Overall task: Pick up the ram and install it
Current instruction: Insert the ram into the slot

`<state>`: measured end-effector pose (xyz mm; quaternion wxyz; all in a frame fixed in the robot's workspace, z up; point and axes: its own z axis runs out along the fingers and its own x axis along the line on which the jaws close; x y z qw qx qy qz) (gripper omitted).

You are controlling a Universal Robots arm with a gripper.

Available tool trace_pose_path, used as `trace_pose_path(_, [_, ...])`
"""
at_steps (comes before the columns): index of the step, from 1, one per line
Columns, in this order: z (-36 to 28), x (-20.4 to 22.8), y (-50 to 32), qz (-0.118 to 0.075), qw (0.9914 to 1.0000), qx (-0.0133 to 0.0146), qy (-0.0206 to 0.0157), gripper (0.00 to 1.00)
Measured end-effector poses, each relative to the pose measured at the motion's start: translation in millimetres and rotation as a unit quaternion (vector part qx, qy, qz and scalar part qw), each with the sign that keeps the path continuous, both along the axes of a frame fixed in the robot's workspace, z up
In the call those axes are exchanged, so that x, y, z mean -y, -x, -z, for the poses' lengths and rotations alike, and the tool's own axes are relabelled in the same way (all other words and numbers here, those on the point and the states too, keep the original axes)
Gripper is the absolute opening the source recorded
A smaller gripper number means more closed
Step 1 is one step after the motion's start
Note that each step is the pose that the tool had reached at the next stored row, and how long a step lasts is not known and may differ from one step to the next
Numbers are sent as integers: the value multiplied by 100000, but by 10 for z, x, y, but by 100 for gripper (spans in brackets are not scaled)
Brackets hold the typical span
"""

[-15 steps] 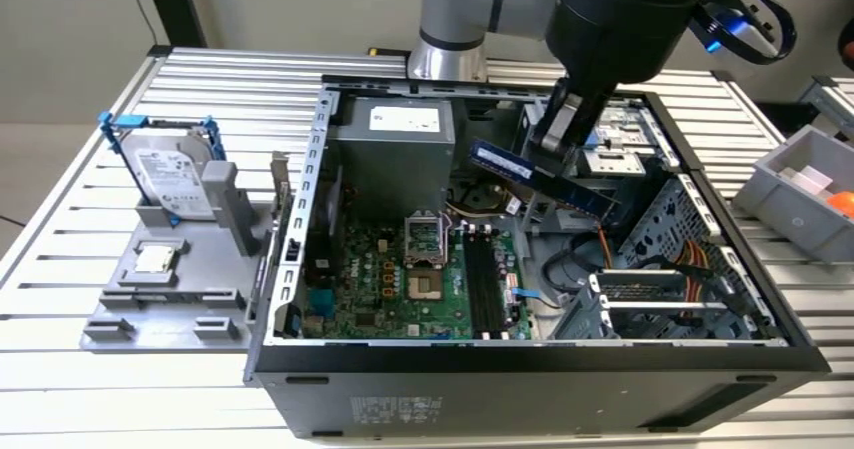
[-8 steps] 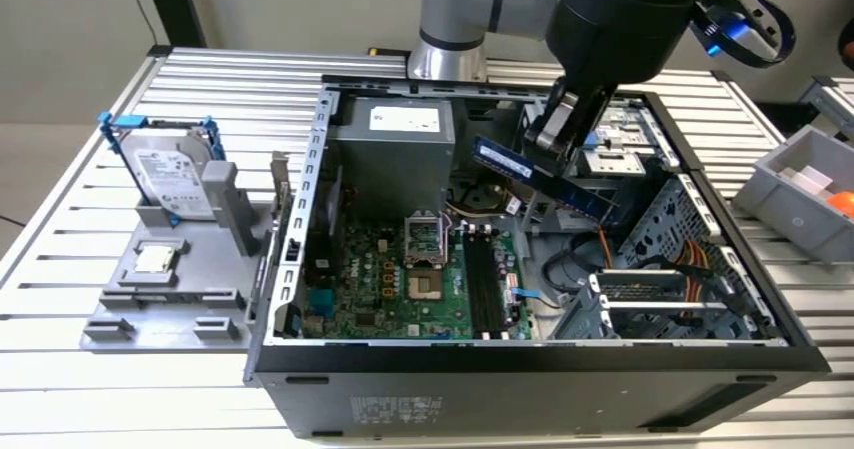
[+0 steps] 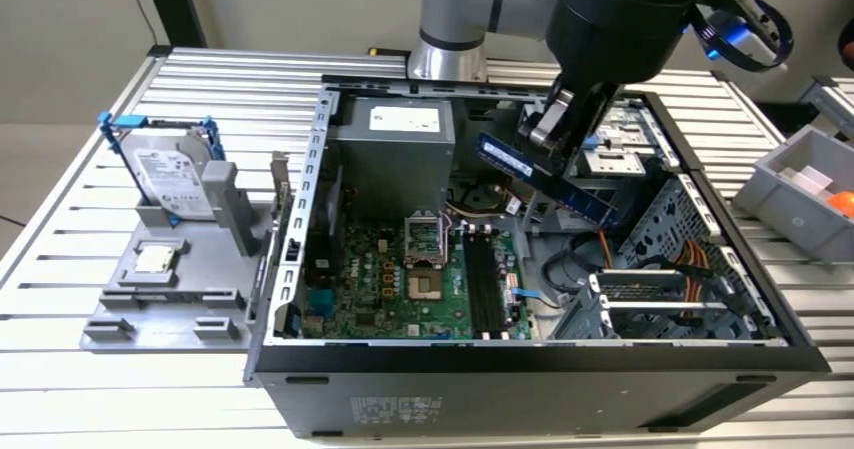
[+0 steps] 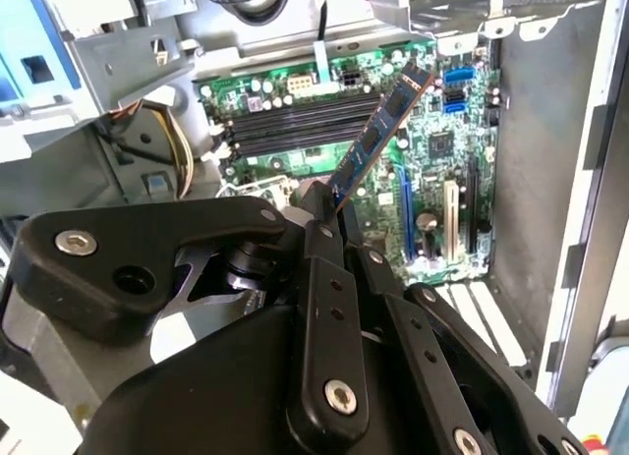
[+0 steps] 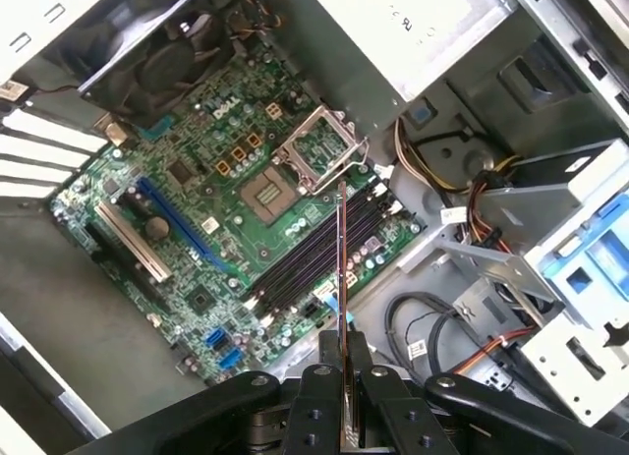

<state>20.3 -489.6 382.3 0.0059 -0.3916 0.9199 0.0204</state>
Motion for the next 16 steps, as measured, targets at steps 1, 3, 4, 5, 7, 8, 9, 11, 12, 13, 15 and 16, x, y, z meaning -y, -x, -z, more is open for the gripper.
trace_pose_path(1, [0, 0, 0, 483, 99999, -1, 2, 0])
trace_pose_path(3, [0, 0, 0, 1429, 99990, -1, -1, 0])
trace_pose_path(4, [0, 0, 0, 1900, 99982, -2, 3, 0])
trace_pose_path(5, [0, 0, 0, 2364, 99972, 0, -3, 0])
trace_pose_path(7, [0, 0, 0, 3285, 99946, -2, -2, 0])
trace_pose_path(8, [0, 0, 0, 3793, 99928, -2, -2, 0])
trace_pose_path(9, [0, 0, 0, 4227, 99911, -1, -3, 0])
trace_pose_path(11, [0, 0, 0, 5173, 99866, 0, -1, 0])
trace_pose_path(12, [0, 0, 0, 5652, 99840, 0, 0, 0])
trace_pose_path(13, [0, 0, 0, 6137, 99812, -1, -4, 0])
trace_pose_path(15, [0, 0, 0, 7060, 99751, -2, -1, 0])
trace_pose_path(16, [0, 0, 0, 7509, 99718, 0, 0, 0])
